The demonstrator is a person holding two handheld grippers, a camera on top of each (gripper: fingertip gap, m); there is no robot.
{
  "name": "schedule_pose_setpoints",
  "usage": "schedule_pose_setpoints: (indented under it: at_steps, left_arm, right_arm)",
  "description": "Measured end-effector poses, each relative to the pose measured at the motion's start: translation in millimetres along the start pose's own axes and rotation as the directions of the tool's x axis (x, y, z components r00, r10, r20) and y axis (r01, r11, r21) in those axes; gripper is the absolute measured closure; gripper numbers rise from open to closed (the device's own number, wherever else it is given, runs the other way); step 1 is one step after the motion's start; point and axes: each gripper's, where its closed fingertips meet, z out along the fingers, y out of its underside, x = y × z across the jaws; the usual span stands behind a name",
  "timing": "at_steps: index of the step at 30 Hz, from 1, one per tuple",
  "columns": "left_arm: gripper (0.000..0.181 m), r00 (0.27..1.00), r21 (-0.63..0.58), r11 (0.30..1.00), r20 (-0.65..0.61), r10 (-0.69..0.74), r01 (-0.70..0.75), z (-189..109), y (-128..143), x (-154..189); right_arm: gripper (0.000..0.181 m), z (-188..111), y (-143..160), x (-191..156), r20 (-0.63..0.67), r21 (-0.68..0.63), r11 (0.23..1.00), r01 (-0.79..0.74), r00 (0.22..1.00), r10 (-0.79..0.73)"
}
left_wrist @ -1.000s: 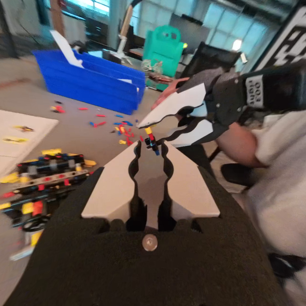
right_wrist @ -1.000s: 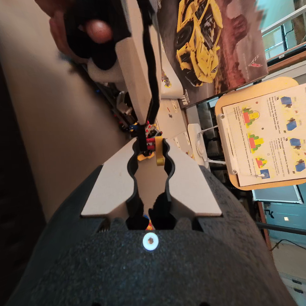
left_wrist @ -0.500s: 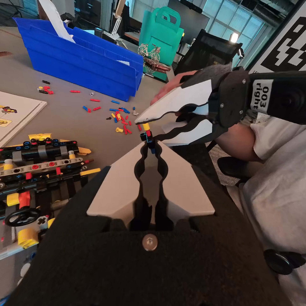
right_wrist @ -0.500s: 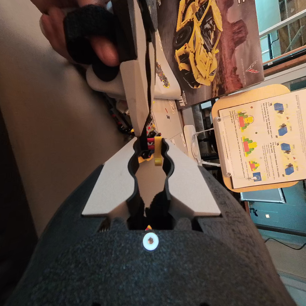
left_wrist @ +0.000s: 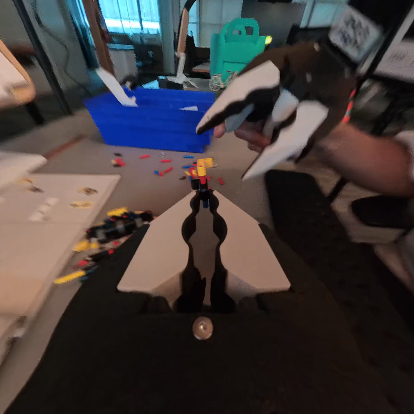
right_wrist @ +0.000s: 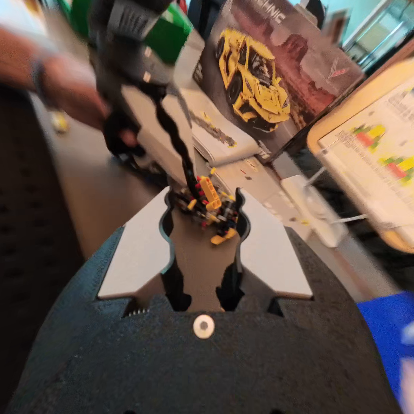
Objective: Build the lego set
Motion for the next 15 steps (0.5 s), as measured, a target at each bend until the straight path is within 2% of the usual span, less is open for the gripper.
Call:
schedule_pose_setpoints:
  at_steps: [1,2,3,4,5,7,9,10,11,12,13,15]
  left_arm:
    - [0.173,0.992,0.003,0.994,0.058,0.112,-0.112,-1,-2,-3]
    - [0.173,0.963,0.012,0.971,0.133,0.234,-0.238,-2,-7,-5]
    - [0.173,0.908,0.012,0.930,0.222,0.356,-0.368,-4,-13,-8]
    - [0.173,0.829,-0.013,0.876,0.318,0.461,-0.482,-6,-19,-11]
    - [0.173,0.741,-0.052,0.815,0.387,0.550,-0.578,-9,-24,-11]
    - [0.173,0.544,-0.124,0.669,0.483,0.686,-0.733,-13,-35,-4]
    - [0.173,0.447,-0.146,0.584,0.507,0.737,-0.798,-12,-40,8]
    - [0.173,0.428,-0.138,0.565,0.517,0.742,-0.813,-13,-43,12]
    - [0.173,0.415,-0.124,0.552,0.529,0.740,-0.825,-15,-46,16]
    - [0.173,0.407,-0.117,0.541,0.533,0.742,-0.833,-16,-48,18]
    - [0.173,0.405,-0.113,0.534,0.528,0.747,-0.838,-16,-48,20]
    - [0.173,0.398,-0.107,0.521,0.521,0.755,-0.847,-16,-48,21]
  right_arm:
    - [0.126,-5,-5,6,0.038,0.044,0.985,-0.168,0.985,0.167]
    - [0.120,-8,-7,12,0.086,0.078,0.935,-0.345,0.937,0.339]
    - [0.118,-11,-10,18,0.149,0.129,0.847,-0.516,0.855,0.498]
    - [0.128,-15,-10,28,0.191,0.193,0.701,-0.686,0.727,0.659]
    - [0.136,-16,-10,31,0.288,0.231,0.516,-0.825,0.564,0.774]
    - [0.137,-12,-16,15,0.539,0.166,0.186,-0.968,0.247,0.805]
    - [0.140,-9,-27,1,0.713,0.072,-0.022,-0.997,0.036,0.701]
    - [0.140,-9,-32,-2,0.769,0.032,-0.088,-0.996,-0.032,0.638]
    - [0.141,-11,-36,-2,0.813,0.011,-0.131,-0.991,-0.067,0.578]
    - [0.142,-12,-39,-3,0.837,0.017,-0.147,-0.989,-0.066,0.543]
    - [0.143,-12,-40,-3,0.848,0.038,-0.141,-0.989,-0.043,0.528]
    - [0.145,-14,-45,-10,0.858,0.073,-0.079,-0.994,0.022,0.513]
